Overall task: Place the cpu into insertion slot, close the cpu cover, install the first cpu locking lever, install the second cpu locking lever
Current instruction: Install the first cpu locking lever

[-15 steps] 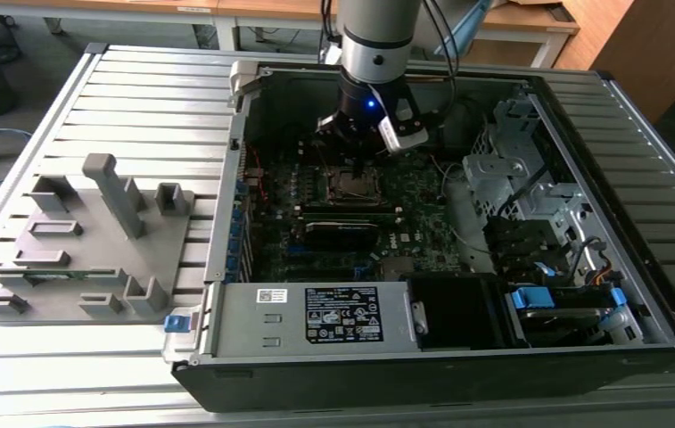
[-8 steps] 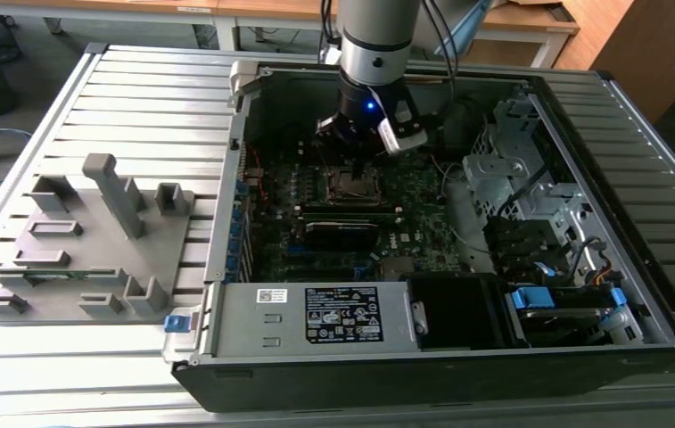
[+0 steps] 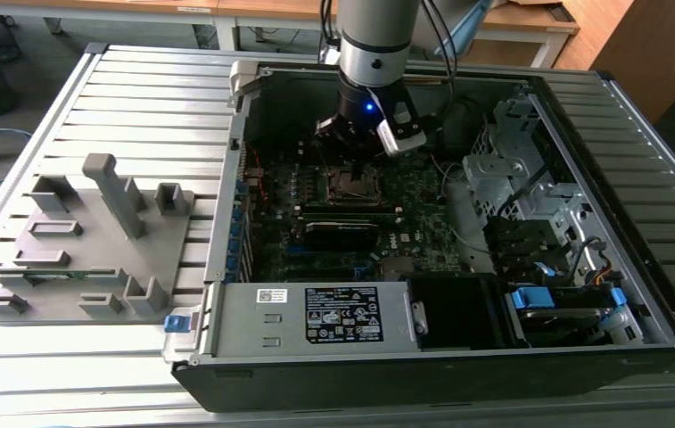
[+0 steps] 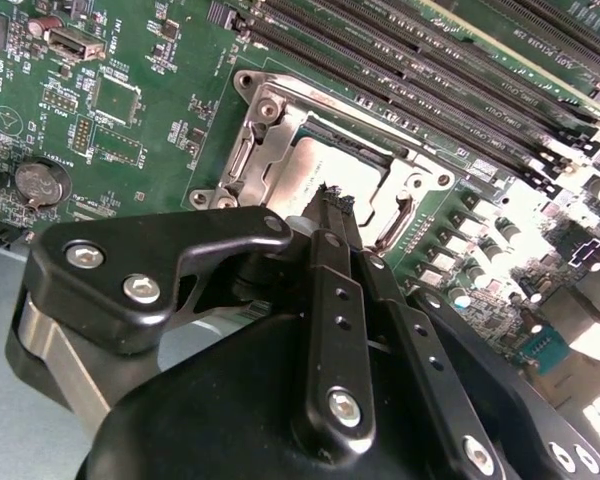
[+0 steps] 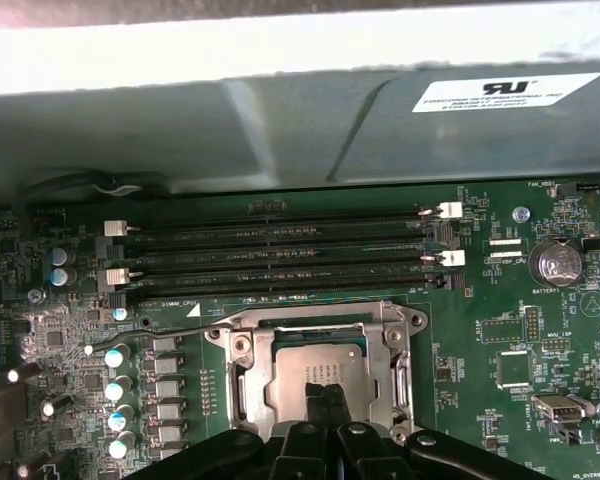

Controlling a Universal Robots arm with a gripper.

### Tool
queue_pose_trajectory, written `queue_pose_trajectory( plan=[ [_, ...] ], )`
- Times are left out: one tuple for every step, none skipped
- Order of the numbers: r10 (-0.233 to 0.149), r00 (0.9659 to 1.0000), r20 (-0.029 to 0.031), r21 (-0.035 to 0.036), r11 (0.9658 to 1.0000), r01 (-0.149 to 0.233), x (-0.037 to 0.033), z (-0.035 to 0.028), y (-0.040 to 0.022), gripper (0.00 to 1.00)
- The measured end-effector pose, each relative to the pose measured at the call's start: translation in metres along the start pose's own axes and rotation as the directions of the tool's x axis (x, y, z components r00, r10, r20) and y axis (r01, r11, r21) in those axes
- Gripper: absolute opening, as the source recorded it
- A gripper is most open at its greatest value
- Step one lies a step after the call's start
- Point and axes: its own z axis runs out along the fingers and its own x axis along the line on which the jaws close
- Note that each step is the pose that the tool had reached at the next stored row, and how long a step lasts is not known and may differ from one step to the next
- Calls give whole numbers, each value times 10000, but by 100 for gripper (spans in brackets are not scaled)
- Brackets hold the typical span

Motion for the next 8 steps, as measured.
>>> queue_pose_trajectory(
  plan=[
    [0,10000,0,-1,10000,0,0,0,0,11],
    [-1,10000,-1,2,10000,1,0,-4,-1,11],
    [-1,10000,-1,2,10000,1,0,-10,-1,11],
    [0,10000,0,1,10000,0,0,-17,-1,11],
    [0,10000,0,0,10000,0,0,-28,0,11],
    [0,10000,0,1,10000,0,0,-38,0,11],
    [-1,10000,0,1,10000,1,0,-47,0,11],
    [0,10000,1,-1,10000,0,0,-48,0,11]
  ],
)
